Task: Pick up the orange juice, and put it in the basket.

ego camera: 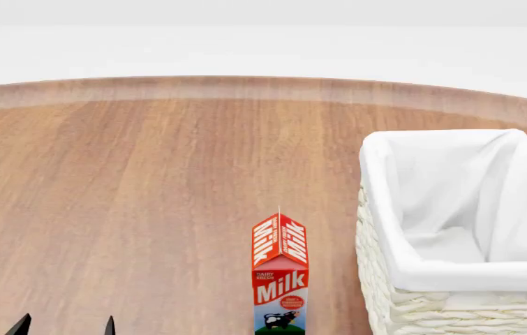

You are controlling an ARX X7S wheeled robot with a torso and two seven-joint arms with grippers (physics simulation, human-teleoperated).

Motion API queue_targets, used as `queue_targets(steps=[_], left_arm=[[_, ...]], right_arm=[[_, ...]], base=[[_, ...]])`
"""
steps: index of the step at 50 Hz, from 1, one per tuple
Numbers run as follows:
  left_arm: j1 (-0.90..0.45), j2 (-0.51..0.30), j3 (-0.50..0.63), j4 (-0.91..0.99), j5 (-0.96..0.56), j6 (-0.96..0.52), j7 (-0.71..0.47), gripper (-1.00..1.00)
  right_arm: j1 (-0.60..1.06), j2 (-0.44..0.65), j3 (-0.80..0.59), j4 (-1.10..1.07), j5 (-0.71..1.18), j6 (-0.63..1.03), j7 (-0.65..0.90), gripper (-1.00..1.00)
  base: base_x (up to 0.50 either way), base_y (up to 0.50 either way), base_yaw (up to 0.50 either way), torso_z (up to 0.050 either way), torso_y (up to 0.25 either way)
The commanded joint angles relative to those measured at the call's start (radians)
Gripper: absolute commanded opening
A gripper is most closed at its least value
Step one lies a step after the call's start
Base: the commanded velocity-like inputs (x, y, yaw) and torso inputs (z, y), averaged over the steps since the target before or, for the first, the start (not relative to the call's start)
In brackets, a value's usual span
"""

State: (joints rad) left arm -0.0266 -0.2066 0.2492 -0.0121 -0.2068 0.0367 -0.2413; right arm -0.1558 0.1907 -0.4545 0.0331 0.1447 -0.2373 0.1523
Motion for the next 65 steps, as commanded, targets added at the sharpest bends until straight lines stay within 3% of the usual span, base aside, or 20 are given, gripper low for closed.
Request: queue_targets(steps=[1,65], left_arm=[[-0.001,-0.004,0.005,0.000,-0.004,0.001,-0.005,1.00],[-0.007,-0.023,0.030,-0.003,-0.023,0.009,-0.027,1.00]], right_arm=[[0.018,-0.006,-0.015,0.025,0.002,-0.005,0.002,1.00],[0.153,-0.038,-0.057,0.230,-0.010,-0.030,0.027,1.00]], base=[[0.00,0.00,0.00,0.000,0.000],[0.00,0.00,0.00,0.000,0.000]])
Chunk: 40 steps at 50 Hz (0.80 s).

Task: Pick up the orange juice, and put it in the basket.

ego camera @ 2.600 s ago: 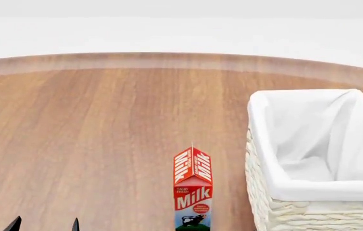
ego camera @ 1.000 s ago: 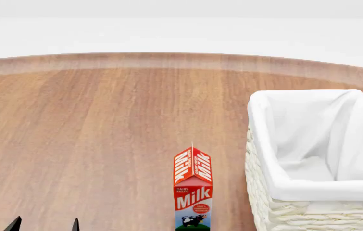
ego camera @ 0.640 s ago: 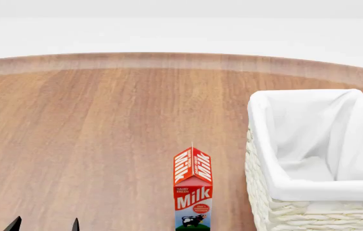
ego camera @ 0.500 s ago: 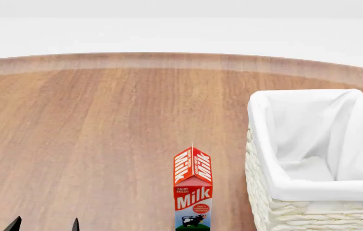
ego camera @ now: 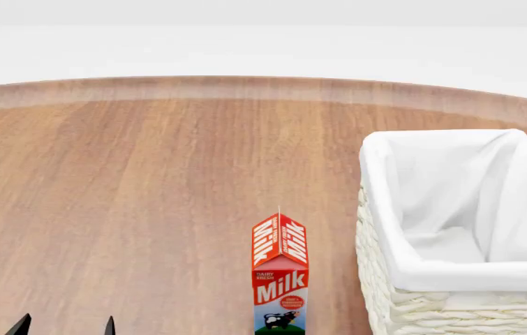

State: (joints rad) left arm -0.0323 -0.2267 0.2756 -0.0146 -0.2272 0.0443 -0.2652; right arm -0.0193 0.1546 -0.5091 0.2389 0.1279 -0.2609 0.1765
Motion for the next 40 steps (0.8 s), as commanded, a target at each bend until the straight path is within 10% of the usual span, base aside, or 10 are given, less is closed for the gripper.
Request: queue_targets(steps=[1,40], left_arm=[[-0.001,-0.003,0.004,0.000,-0.003,0.001,-0.004,1.00],[-0.005,-0.015,0.020,-0.002,-0.015,0.006,-0.018,1.00]], right_arm=[[0.017,-0.002,-0.003,0.027,0.007,-0.007,0.003,1.00],[0.032,0.001,-0.033,0.038,0.021,-0.014,0.013,1.00]], base=[[0.00,0.00,0.00,0.000,0.000],[0.00,0.00,0.00,0.000,0.000]])
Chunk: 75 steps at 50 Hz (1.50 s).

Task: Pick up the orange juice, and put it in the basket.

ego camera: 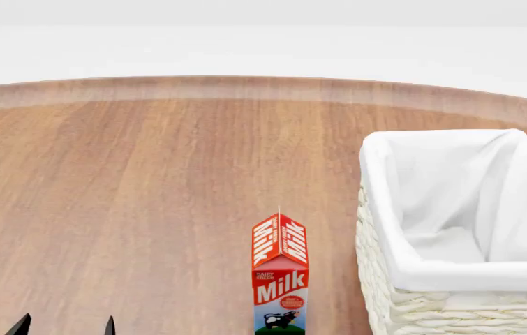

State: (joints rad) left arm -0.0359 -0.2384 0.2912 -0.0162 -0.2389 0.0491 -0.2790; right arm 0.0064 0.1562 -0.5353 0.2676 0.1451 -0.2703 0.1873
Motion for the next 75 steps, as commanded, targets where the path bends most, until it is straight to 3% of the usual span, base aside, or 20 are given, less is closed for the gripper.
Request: queue_targets(steps=[1,44,45,75], left_arm=[[-0.001,-0.004,0.005,0.000,-0.004,0.001,-0.004,1.00],[-0.005,-0.016,0.021,-0.002,-0.016,0.007,-0.019,1.00],[-0.005,-0.016,0.022,-0.002,-0.016,0.007,-0.019,1.00],[-0.008,-0.023,0.032,-0.003,-0.024,0.010,-0.028,1.00]], right_arm=[[0.006,0.000,-0.009,0.008,0.005,-0.003,0.001,1.00],[0.043,-0.001,-0.034,0.054,0.016,-0.016,0.012,1.00],[0.043,-0.001,-0.034,0.055,0.012,-0.020,0.017,-1.00],[-0.020,0.066,-0.044,-0.199,0.023,0.065,0.063,-1.00]], base=[[0.00,0.00,0.00,0.000,0.000],[0.00,0.00,0.00,0.000,0.000],[0.00,0.00,0.00,0.000,0.000],[0.00,0.00,0.00,0.000,0.000]])
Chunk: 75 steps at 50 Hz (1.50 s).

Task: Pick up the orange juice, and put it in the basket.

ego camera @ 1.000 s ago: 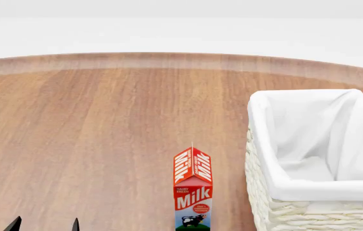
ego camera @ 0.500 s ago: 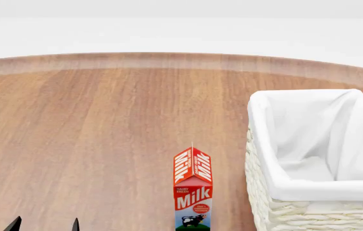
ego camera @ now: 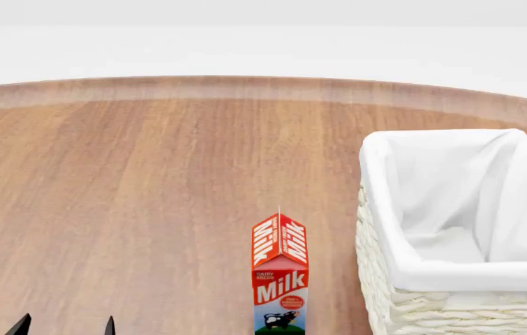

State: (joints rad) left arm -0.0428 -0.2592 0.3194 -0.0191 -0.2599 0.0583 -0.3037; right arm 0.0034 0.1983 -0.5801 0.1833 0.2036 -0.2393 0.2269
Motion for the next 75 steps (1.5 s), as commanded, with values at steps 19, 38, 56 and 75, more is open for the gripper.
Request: queue_targets(steps=[19,38,56,75], left_arm=[[-0.003,-0.007,0.010,-0.001,-0.007,0.003,-0.008,1.00],[-0.004,-0.011,0.016,-0.002,-0.011,0.005,-0.013,1.00],[-0.006,-0.015,0.021,-0.002,-0.015,0.007,-0.018,1.00],[-0.007,-0.019,0.027,-0.003,-0.019,0.009,-0.023,1.00]], right_arm=[[-0.052,0.075,0.012,-0.333,-0.034,0.100,0.070,-1.00],[-0.043,0.096,0.023,-0.447,-0.030,0.149,0.098,-1.00],[-0.052,0.128,0.033,-0.594,-0.036,0.212,0.133,-1.00],[0.004,0.161,0.080,-0.777,-0.037,0.344,0.180,-1.00]], base=[[0.00,0.00,0.00,0.000,0.001],[0.00,0.00,0.00,0.000,0.001],[0.00,0.00,0.00,0.000,0.001],[0.00,0.00,0.00,0.000,0.001]])
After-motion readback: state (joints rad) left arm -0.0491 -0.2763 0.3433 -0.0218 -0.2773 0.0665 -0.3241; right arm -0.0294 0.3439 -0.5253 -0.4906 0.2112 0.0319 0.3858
